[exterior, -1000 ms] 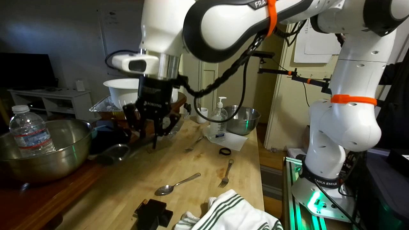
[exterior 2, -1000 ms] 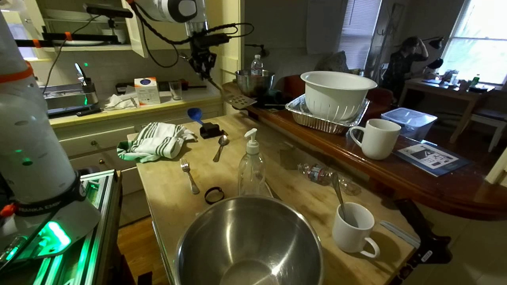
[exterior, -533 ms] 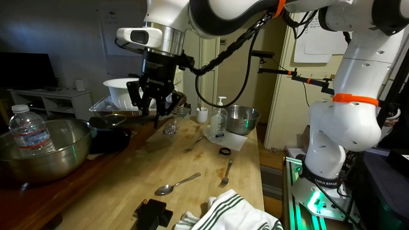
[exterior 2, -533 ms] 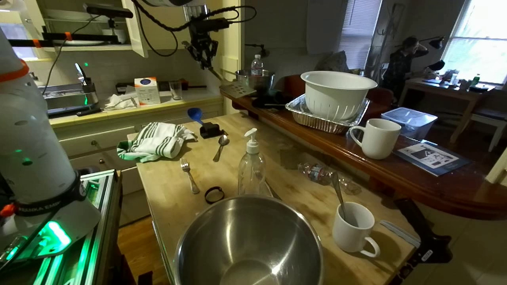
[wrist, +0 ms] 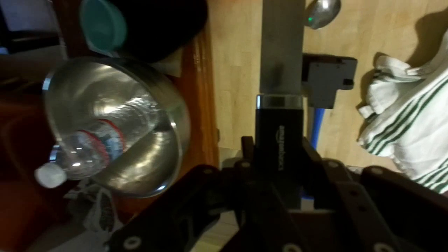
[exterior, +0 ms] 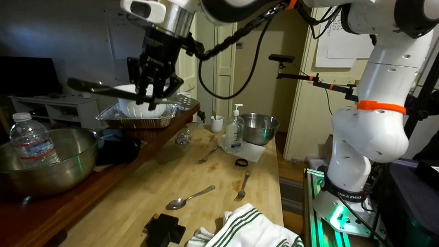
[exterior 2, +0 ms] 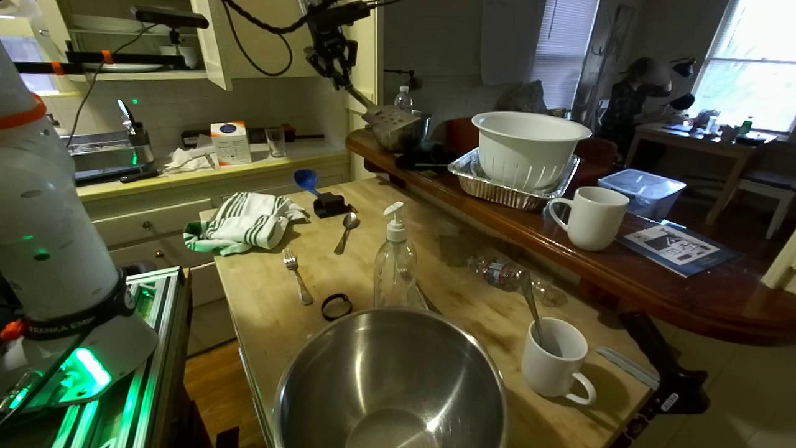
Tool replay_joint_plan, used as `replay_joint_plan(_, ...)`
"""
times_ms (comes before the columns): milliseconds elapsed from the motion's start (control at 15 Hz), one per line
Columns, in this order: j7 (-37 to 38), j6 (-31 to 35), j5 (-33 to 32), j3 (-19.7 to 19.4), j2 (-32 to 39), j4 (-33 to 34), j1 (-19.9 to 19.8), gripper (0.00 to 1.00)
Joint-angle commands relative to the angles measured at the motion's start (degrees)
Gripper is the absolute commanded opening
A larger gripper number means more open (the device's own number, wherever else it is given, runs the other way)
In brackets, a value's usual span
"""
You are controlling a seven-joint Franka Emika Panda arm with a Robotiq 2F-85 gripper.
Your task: Put the spatula inside the dish
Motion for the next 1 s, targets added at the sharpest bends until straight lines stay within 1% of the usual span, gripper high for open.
replay_joint_plan(0, 6.0, 0.3, -6.4, -1.1, -0.9, 7.2, -1.1, 0.08)
replay_joint_plan(200, 10.5, 0.7, -8.5, -2.7, -0.6, 13.4, -2.8, 0.08)
replay_joint_plan(267, 11.8, 0.6, -7.2, -3.7, -0.1, 15.2, -3.4, 0.08)
replay_joint_plan(333, 13.7, 1.2, -6.7, -4.4, 0.3, 16.0, -4.0, 0.08)
replay_joint_plan(400, 17.0, 3.2, -7.8, -4.5, 0.0, 14.9, -4.4, 0.08)
replay_joint_plan(467, 12.5, 0.6, -6.5, -4.4, -0.8, 14.7, -3.5, 0.32)
replay_joint_plan(667, 15.0, 2.0, -6.5, -5.1, -0.2, 14.9, -4.3, 0.32)
replay_joint_plan(733, 15.4, 2.1, -6.5, -5.0, 0.0, 14.9, -4.3, 0.08)
replay_joint_plan(867, 20.3, 6.0, -7.1, -5.5, 1.6, 17.5, -5.1, 0.08)
replay_joint_plan(933, 20.9, 6.9, -5.2, -6.6, 2.2, 19.3, -5.8, 0.08)
